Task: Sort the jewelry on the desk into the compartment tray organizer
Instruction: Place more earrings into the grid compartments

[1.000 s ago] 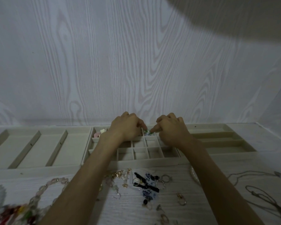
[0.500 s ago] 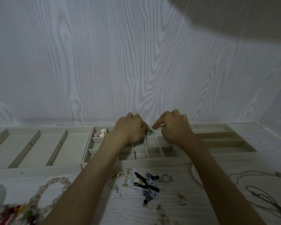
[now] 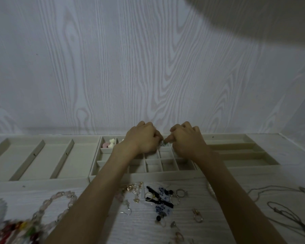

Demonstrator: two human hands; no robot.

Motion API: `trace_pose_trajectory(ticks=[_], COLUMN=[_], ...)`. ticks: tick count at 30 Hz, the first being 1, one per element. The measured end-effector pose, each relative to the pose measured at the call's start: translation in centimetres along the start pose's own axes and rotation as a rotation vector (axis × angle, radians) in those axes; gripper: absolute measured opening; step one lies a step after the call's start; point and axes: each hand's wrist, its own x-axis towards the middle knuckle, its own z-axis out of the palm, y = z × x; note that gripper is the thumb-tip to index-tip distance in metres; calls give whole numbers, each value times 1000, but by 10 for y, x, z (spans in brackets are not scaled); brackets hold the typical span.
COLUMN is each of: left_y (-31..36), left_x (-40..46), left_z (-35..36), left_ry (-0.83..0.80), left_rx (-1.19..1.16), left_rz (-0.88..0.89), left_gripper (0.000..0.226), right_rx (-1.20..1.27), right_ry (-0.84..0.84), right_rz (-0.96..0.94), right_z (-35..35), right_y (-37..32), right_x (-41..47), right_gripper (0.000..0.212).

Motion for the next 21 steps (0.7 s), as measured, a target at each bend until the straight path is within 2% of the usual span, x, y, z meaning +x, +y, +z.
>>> trace_pose_trajectory(ticks=[3,8,12,21], left_y=[-4,-5,-7,-11], left_x=[1,-1,1,3], left_z=[-6,-4,-4,1], left_ry=[44,-46,-27,25], left_rx=[-38,-5,-9,-13], left_rz=[-27,-35,-25,16], left_gripper=[36,36,36,33], right_rx=[-2,150,269,296], right_ry=[26,42,26,67], right_rz=[-7,59,100,93], right_z=[3,6,8,11], right_y=[0,2,6,7], right_x=[1,3,4,4], right_gripper=[39,44,47,47])
